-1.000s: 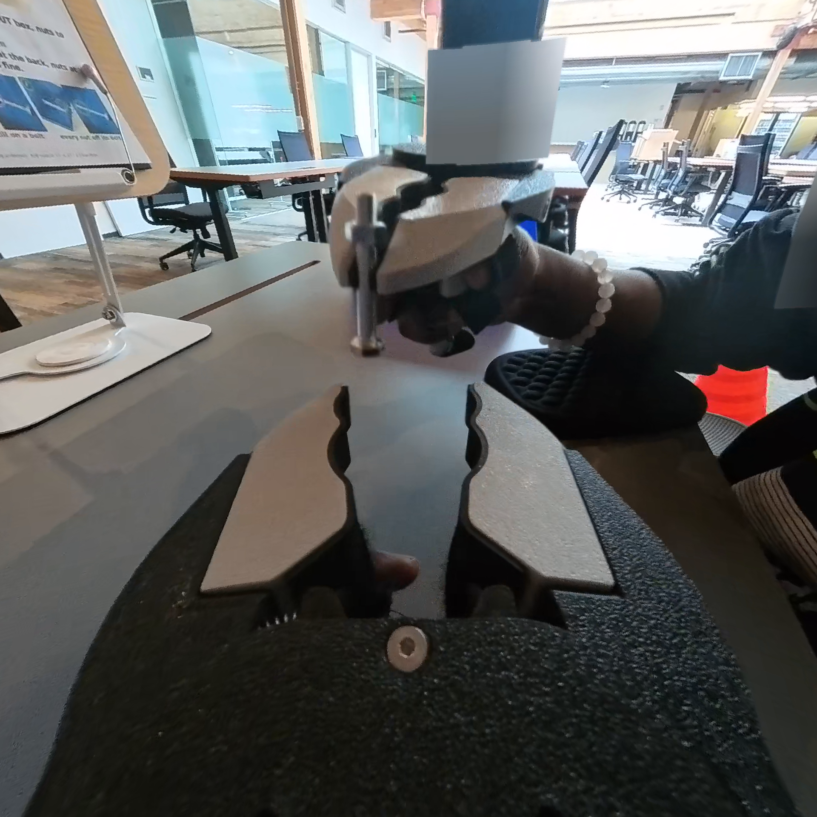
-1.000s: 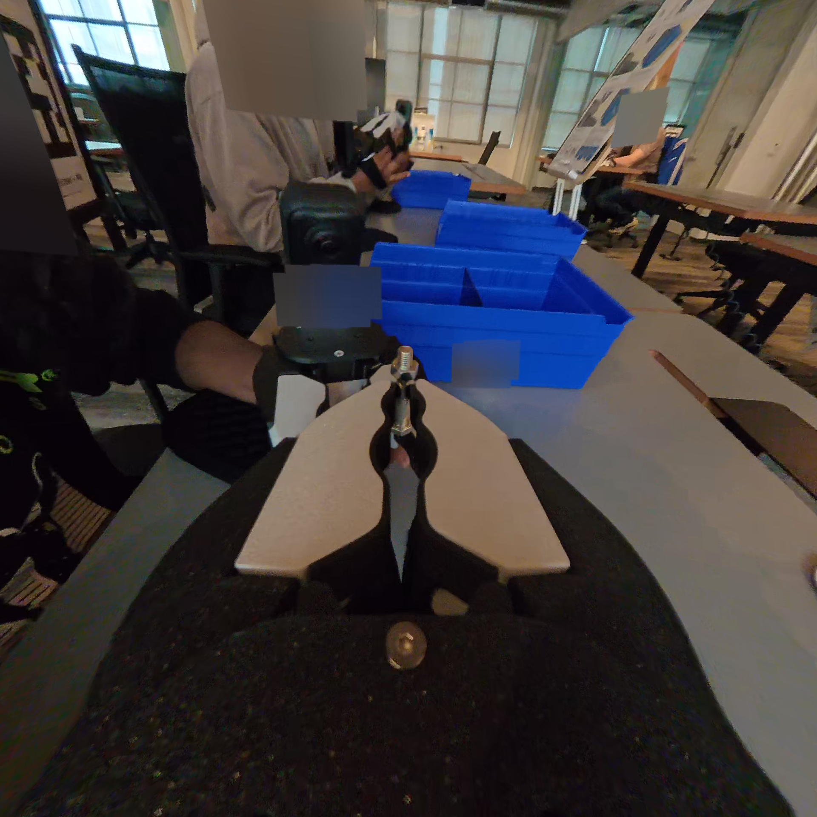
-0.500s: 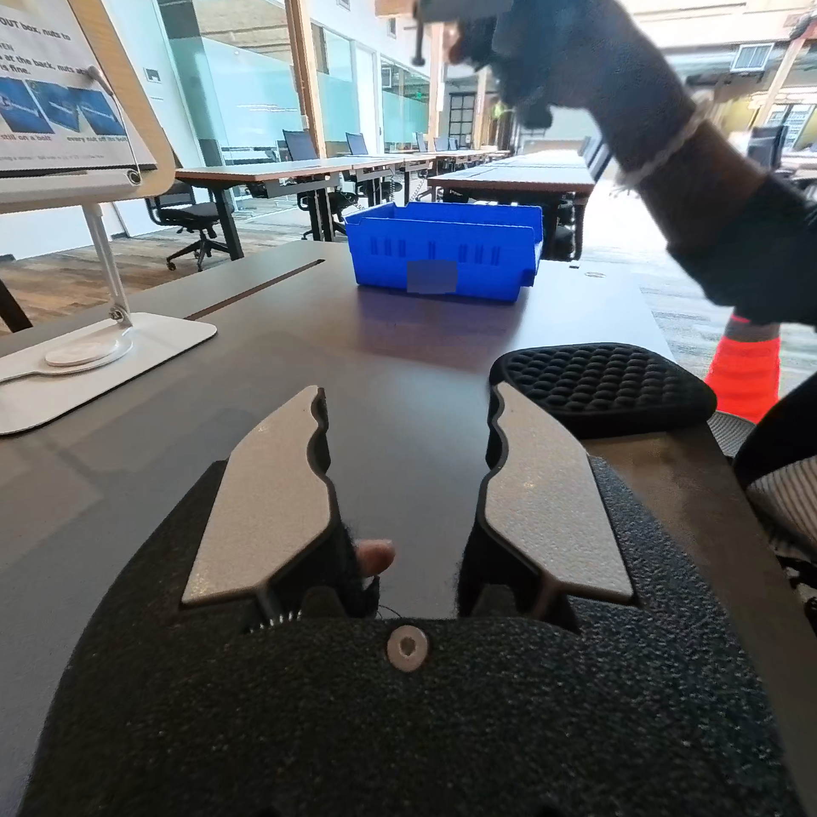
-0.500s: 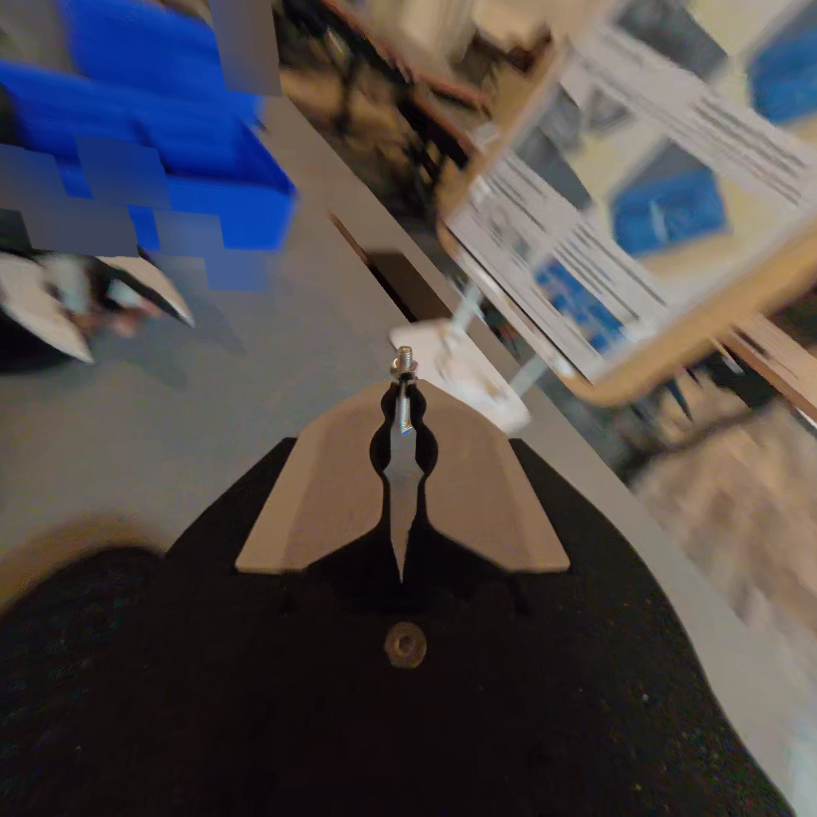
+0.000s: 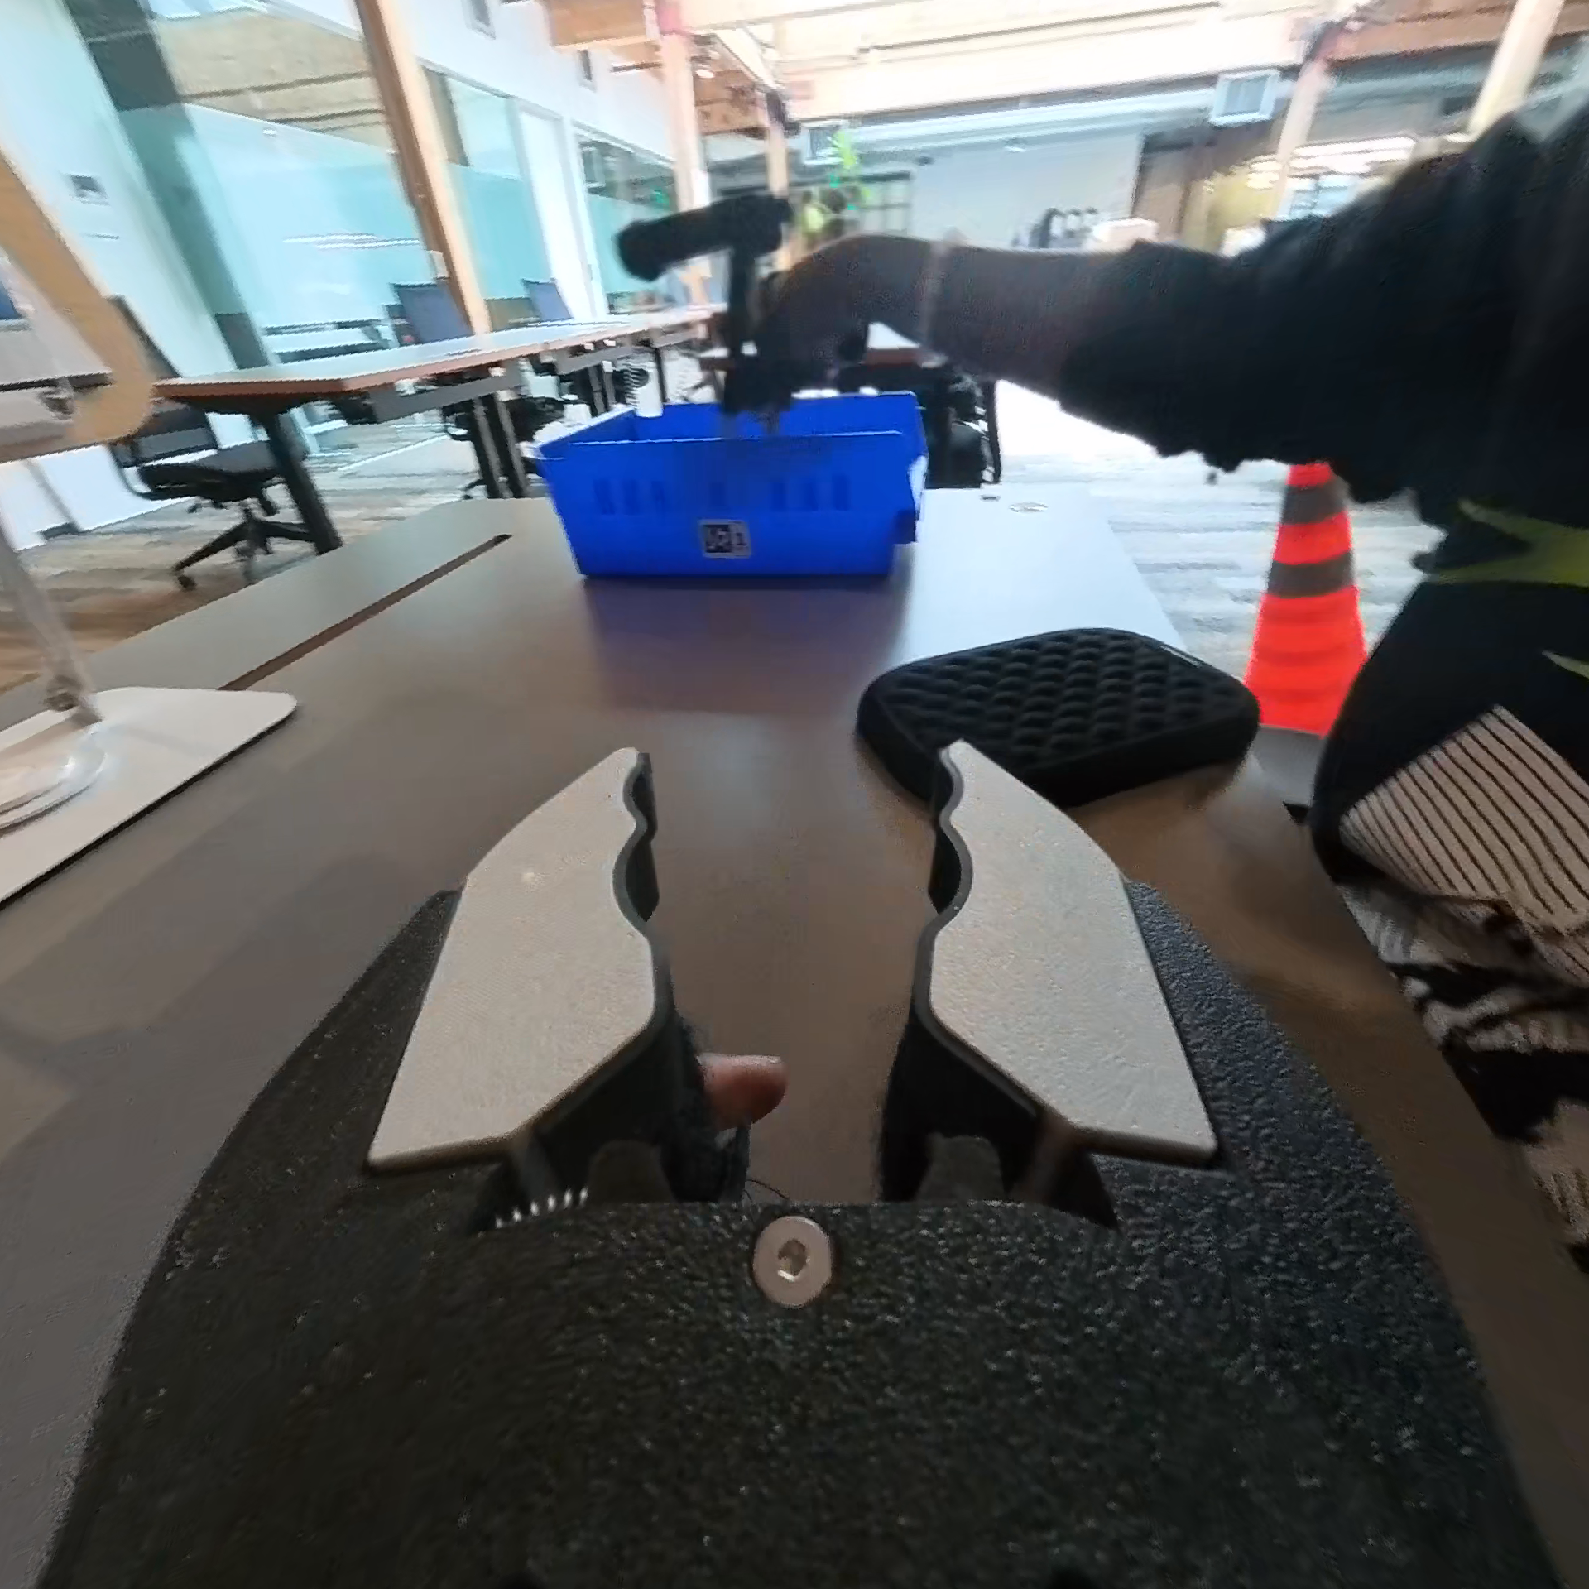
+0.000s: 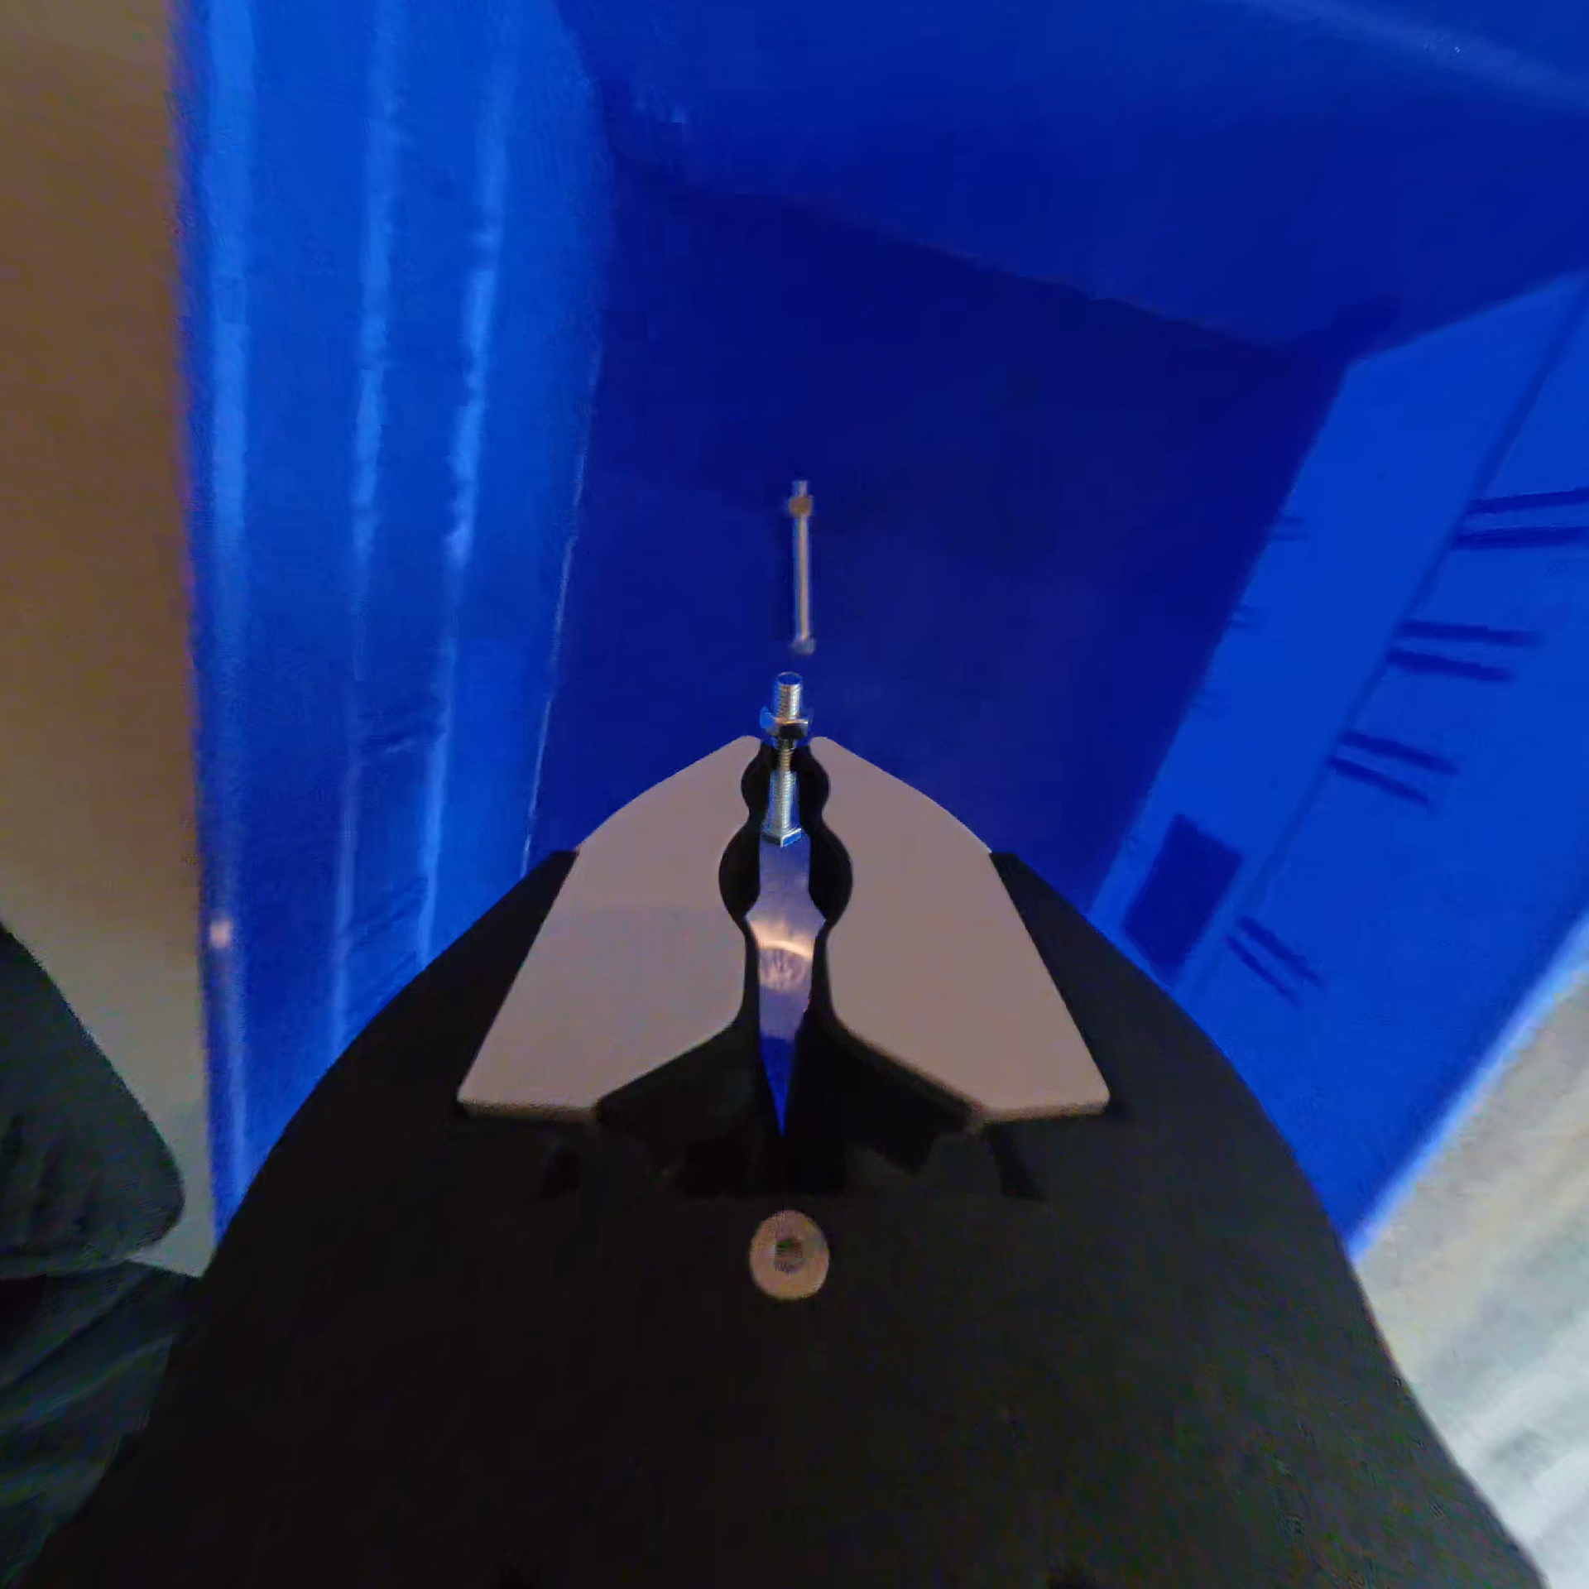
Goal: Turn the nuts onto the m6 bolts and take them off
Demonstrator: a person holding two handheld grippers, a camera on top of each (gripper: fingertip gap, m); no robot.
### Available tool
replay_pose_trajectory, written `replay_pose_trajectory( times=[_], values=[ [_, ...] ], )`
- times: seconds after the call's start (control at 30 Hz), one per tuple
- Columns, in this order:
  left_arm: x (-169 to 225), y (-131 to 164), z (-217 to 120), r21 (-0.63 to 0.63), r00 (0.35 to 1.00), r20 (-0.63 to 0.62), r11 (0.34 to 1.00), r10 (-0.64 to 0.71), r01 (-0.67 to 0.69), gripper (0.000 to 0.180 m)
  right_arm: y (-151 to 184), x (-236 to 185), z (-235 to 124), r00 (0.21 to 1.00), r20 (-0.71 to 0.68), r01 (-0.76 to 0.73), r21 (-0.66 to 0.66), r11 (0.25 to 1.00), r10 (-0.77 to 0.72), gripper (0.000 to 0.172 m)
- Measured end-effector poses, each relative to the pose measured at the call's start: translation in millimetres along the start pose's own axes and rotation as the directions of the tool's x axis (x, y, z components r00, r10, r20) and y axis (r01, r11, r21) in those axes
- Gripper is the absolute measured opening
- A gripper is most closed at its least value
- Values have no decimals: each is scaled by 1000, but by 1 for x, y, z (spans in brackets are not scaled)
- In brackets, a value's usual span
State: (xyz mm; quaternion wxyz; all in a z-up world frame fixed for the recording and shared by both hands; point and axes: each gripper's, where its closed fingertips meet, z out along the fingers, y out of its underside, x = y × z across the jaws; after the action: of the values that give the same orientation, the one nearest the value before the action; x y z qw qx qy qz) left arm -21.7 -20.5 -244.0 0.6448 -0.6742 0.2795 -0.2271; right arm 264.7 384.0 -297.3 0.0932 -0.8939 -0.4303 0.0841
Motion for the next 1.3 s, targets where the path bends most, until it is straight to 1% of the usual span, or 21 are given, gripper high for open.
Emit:
replay_pose_trajectory(
  times=[0.07,0.17,0.23,0.33,0.43,0.53,0.6,0.67,0.7,0.73,0.8,0.83,0.9,0.97,1.03,1.07,1.13,1.23,1.3],
  values=[
    [7,2,2,-9,999,-44,1000,23,-23,62,-4,13,20,998,11,-62,-46,997,63,5],
    [9,1,1,6,998,-50,999,45,-45,61,-2,29,36,994,-2,-107,-119,987,107,5],
    [9,-2,-1,27,997,-53,999,48,-47,59,-3,32,40,992,25,-121,-126,985,125,5],
    [8,-5,-3,53,997,-64,998,32,-29,58,-5,35,46,993,27,-111,-133,985,116,5],
    [6,-5,-2,53,998,-62,999,14,-10,58,-6,36,51,994,20,-100,-134,986,103,5],
    [8,-4,-2,50,997,-67,998,31,-28,58,-5,36,55,995,14,-97,-135,986,100,5],
    [8,-4,-2,45,997,-62,998,38,-35,58,-5,40,51,994,-19,-106,-127,986,105,15],
    [8,-3,-1,39,998,-58,999,39,-37,58,-9,40,39,995,-40,-97,-92,991,93,23],
    [7,-2,-1,35,998,-51,999,39,-37,59,-13,38,30,994,-52,-94,-48,994,91,25],
    [6,-2,0,31,998,-42,999,37,-36,60,-20,35,18,994,-61,-90,14,996,91,27],
    [4,-1,0,24,999,-26,999,36,-35,61,-38,22,-12,995,-64,-68,191,979,81,35],
    [2,-1,1,20,999,-12,999,32,-32,61,-48,11,-30,996,-63,-49,293,955,71,39],
    [-2,-1,1,16,1000,15,1000,23,-23,61,-64,-21,-70,999,-41,-9,502,865,35,48],
    [-7,-1,0,17,999,49,1000,16,-16,61,-73,-72,-110,998,10,35,680,733,-57,55],
    [-8,-2,-1,22,998,65,1000,15,-16,61,-74,-133,-144,981,47,72,816,573,-190,59],
    [-9,-2,-1,20,997,75,1000,15,-16,60,-71,-166,-156,962,61,84,861,502,-265,64],
    [-12,-2,-1,12,995,100,1000,15,-16,60,-59,-227,-170,918,91,79,913,401,-387,71],
    [-14,-2,-3,1,992,127,1000,24,-24,60,-38,-308,-167,840,132,58,943,328,-527,81],
    [-15,-2,-4,-5,991,133,1000,28,-27,59,-26,-354,-154,789,153,43,952,303,-595,87]
  ],
)
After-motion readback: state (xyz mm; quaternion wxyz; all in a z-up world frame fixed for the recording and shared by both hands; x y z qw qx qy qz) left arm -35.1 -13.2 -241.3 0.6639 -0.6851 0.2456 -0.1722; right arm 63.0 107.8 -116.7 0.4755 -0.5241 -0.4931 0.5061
